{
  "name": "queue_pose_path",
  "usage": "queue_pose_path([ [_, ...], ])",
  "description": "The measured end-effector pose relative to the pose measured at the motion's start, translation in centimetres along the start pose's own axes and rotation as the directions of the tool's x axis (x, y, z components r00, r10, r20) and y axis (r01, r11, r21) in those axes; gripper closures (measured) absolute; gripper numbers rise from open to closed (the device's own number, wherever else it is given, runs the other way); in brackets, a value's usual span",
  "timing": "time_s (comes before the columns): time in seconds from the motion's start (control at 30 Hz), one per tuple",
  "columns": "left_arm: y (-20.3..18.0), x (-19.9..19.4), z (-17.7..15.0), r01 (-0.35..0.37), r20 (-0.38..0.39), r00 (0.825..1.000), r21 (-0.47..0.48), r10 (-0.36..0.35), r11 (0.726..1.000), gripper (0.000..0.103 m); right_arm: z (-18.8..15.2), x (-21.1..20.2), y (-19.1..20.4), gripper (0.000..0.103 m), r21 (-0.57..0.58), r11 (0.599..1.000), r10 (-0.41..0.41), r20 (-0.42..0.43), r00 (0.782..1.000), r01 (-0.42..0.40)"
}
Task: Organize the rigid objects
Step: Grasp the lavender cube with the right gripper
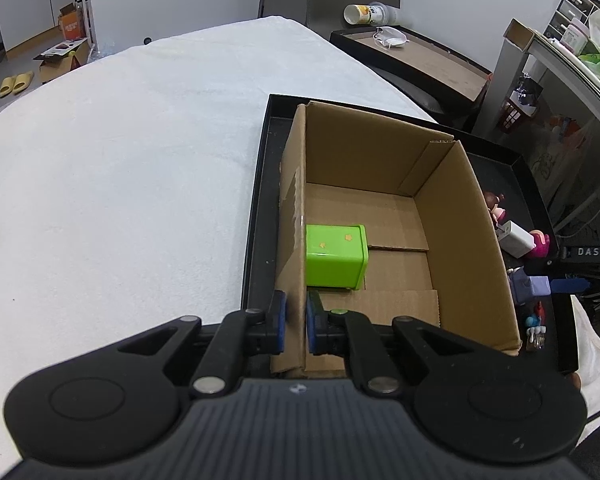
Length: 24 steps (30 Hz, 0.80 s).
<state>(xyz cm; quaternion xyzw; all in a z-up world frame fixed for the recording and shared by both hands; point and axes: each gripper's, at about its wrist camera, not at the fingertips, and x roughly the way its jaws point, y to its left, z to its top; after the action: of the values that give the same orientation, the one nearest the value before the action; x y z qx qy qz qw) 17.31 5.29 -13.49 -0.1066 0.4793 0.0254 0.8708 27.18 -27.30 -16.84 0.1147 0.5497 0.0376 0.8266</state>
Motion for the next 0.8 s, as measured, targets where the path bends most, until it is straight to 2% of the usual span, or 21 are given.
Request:
queue_pose_path([
  [0.33,-0.2,0.2,0.0,-0.008,-0.004,1.0,0.006,0.008,1.0,0.094,0.0,2.5,0.1,0.037,-0.053,0.994,-0.101,-0.026,0.995,0.099],
  [0.37,-0.1,0.2,0.0,-0.006,-0.005,1.0,0.005,0.006,1.0,0.094,-0.1,2.7,0.3,0.041,-0.076,0.991,-0.109,-0.021,0.994,0.107],
  [0.4,-0.2,0.2,0.0,-0.006,-0.006,1.0,0.007,0.007,1.0,0.094,-0.3,2.9,0.5,0.057,-0.1,0.989,-0.113,-0.022,0.993,0.11],
  [0.53,-0.4,0.2,0.1,-0.016,-0.008,1.0,0.013,0.016,1.0,0.094,-0.3,2.3,0.5,0.06,-0.094,0.992,-0.088,0.0,0.996,0.088],
  [0.8,-0.7,0.3,-0.1,-0.026,-0.008,1.0,0.02,0.026,0.999,0.094,0.0,0.1,0.7,0.06,-0.073,0.997,-0.019,0.075,0.997,0.025],
])
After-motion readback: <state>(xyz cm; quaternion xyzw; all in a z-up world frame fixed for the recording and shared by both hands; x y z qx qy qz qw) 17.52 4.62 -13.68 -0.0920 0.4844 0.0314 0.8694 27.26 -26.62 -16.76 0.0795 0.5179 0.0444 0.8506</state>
